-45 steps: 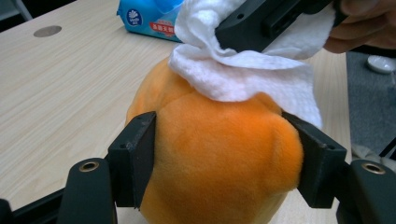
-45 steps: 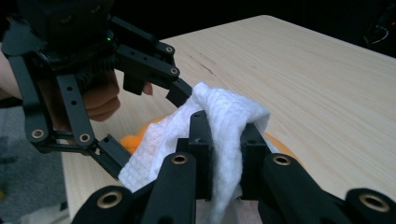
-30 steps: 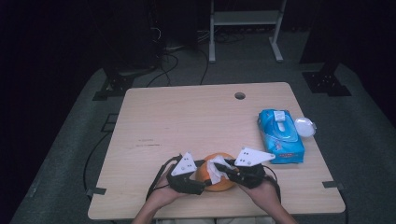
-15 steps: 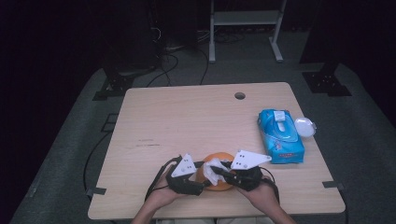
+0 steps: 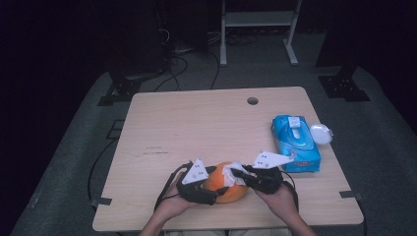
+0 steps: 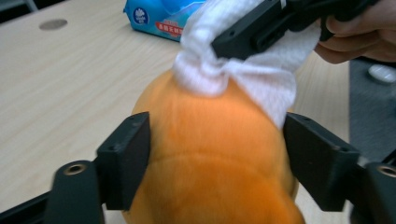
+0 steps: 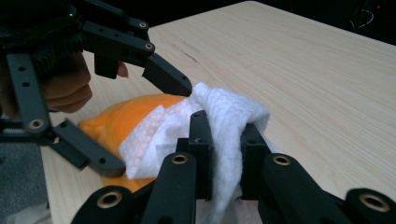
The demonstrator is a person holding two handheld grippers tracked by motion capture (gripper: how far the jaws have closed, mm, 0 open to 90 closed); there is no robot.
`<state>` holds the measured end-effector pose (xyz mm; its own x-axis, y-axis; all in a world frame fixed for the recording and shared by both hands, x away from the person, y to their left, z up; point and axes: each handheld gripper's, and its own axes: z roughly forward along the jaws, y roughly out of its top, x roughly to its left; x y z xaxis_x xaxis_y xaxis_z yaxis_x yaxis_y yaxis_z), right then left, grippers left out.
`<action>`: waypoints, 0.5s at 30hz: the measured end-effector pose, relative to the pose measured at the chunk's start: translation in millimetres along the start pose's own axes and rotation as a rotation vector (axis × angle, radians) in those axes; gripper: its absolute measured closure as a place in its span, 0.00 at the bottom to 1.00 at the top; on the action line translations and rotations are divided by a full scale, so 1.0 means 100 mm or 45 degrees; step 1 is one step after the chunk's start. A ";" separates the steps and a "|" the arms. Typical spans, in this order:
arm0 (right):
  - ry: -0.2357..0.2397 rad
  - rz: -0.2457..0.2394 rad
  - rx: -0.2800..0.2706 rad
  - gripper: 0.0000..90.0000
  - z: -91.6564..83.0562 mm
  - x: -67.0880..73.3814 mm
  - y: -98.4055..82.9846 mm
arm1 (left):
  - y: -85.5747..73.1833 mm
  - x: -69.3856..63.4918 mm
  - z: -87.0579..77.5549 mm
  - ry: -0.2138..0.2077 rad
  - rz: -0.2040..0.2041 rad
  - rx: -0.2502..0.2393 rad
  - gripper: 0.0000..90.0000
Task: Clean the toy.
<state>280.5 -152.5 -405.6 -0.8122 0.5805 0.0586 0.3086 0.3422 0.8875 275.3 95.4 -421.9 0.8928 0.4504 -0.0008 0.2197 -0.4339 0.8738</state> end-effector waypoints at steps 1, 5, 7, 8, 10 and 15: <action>-0.014 0.019 0.005 0.88 -0.01 -0.03 -0.02 | -0.04 0.05 -0.03 0.008 -0.001 0.016 0.32; -0.036 0.120 0.025 0.88 -0.05 -0.19 -0.14 | -0.09 0.12 -0.09 -0.013 -0.046 0.009 0.32; -0.026 0.120 0.018 0.88 -0.04 -0.17 -0.13 | -0.05 0.12 -0.08 -0.006 -0.049 0.010 0.24; -0.016 0.105 0.004 0.88 -0.04 -0.13 -0.11 | -0.05 0.12 -0.08 -0.006 -0.049 0.010 0.17; 0.007 0.094 -0.015 0.88 -0.04 -0.10 -0.09 | -0.02 0.11 -0.04 -0.013 -0.080 0.002 0.13; 0.031 0.090 -0.030 0.88 0.02 -0.07 -0.05 | 0.02 0.05 0.04 0.076 0.012 -0.008 0.34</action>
<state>285.9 -157.2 -411.4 -0.8008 0.5841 0.1324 0.3542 0.2835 0.8912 281.9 93.7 -421.9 0.8697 0.4923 0.0362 0.2088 -0.4334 0.8767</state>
